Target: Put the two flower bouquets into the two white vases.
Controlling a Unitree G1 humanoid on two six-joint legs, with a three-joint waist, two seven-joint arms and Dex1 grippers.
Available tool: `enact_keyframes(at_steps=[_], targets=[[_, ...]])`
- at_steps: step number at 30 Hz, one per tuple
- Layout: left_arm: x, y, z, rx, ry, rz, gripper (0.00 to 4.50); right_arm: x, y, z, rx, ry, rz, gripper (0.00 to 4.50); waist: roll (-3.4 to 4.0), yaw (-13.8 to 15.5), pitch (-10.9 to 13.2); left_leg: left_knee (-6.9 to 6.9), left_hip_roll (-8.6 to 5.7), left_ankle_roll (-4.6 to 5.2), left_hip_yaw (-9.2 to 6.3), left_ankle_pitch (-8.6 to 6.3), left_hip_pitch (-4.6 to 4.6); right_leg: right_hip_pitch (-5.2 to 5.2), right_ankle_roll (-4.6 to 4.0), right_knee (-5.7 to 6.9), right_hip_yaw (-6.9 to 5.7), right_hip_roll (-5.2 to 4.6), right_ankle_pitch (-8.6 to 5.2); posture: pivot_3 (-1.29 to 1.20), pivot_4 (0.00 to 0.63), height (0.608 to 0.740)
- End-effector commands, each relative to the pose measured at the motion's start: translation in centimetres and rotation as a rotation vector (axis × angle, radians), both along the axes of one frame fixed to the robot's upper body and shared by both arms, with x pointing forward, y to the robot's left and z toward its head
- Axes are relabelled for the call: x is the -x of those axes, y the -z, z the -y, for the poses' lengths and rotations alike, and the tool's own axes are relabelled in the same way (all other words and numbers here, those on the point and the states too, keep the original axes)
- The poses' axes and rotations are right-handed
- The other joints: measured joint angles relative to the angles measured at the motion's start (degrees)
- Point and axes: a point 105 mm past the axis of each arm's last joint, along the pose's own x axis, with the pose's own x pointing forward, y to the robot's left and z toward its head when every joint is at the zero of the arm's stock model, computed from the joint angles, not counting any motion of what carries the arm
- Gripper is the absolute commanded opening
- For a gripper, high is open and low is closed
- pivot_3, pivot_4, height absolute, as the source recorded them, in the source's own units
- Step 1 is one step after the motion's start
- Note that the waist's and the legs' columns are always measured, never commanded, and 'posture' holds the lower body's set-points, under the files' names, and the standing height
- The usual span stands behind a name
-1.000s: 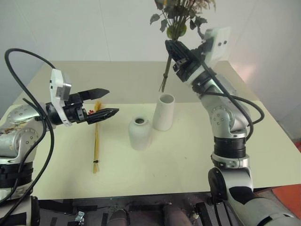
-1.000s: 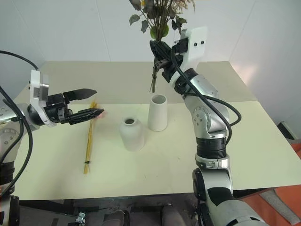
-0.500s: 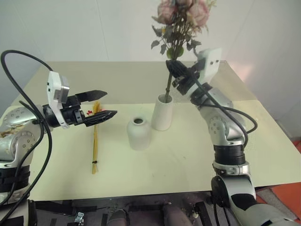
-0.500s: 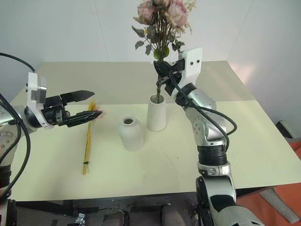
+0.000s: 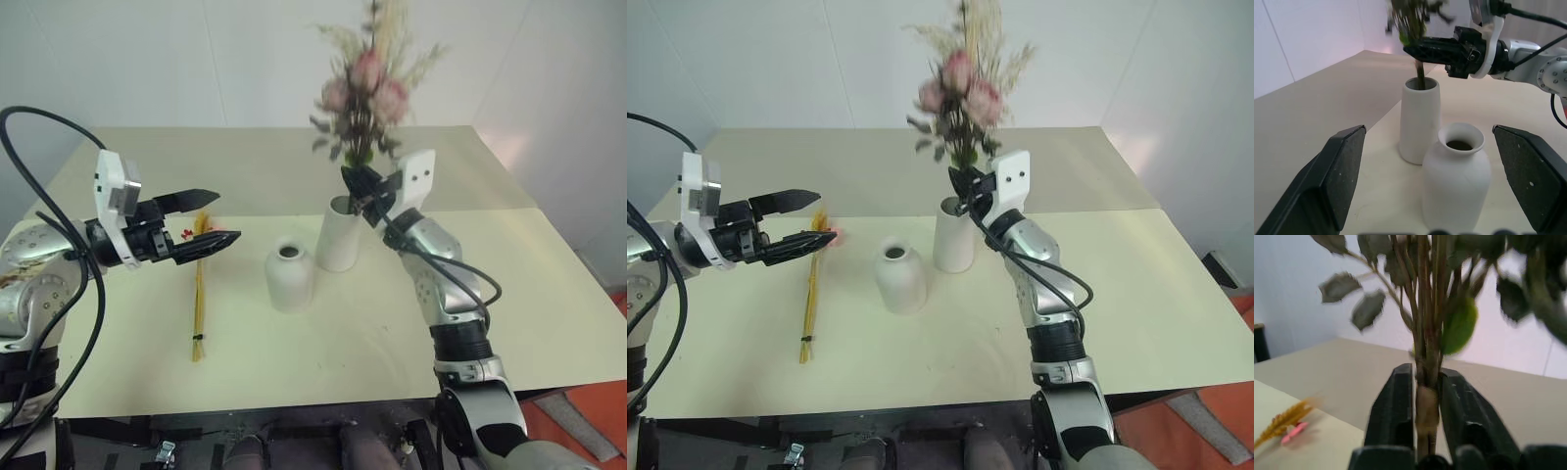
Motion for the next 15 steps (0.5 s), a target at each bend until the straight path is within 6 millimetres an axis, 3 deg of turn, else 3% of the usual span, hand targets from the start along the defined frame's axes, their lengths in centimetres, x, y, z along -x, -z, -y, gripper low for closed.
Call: enact_keyframes(at_steps=[1,6,10,15], targets=[[0.5,-1.0,-0.2,0.001,-0.012,0.060,4.50,1.7,-2.1,0.1,-0.004,-0.012,0.115,2.59,0.00,-0.04,0.00,0.00,0.00,0.00,0.00,0.00,0.01,0.00,0.00,0.00,0.00,0.00,0.00,0.00,0.150,0.740],[0.1,-0.3,-1.0,0.020,-0.067,0.042,4.50,3.2,-2.0,1.3,0.022,0.000,0.118,4.46,0.00,0.04,0.00,0.01,0.00,0.00,0.00,0.00,0.01,0.01,0.00,0.01,0.00,0.00,0.00,0.00,0.150,0.740],[-0.3,0.3,-2.1,0.024,-0.153,0.022,4.50,4.6,-1.5,2.4,0.068,-0.013,0.081,4.49,0.00,0.14,0.00,0.00,0.01,0.00,0.00,0.00,0.04,0.02,0.01,0.02,0.00,0.00,-0.01,0.00,0.150,0.740],[-1.4,2.4,-3.9,-0.125,-0.326,-0.066,4.50,6.5,-1.4,4.4,0.176,-0.105,0.022,4.49,0.00,0.23,0.00,0.01,0.00,0.00,0.01,0.00,0.04,0.03,0.07,0.01,0.01,-0.01,-0.05,0.00,0.150,0.740]])
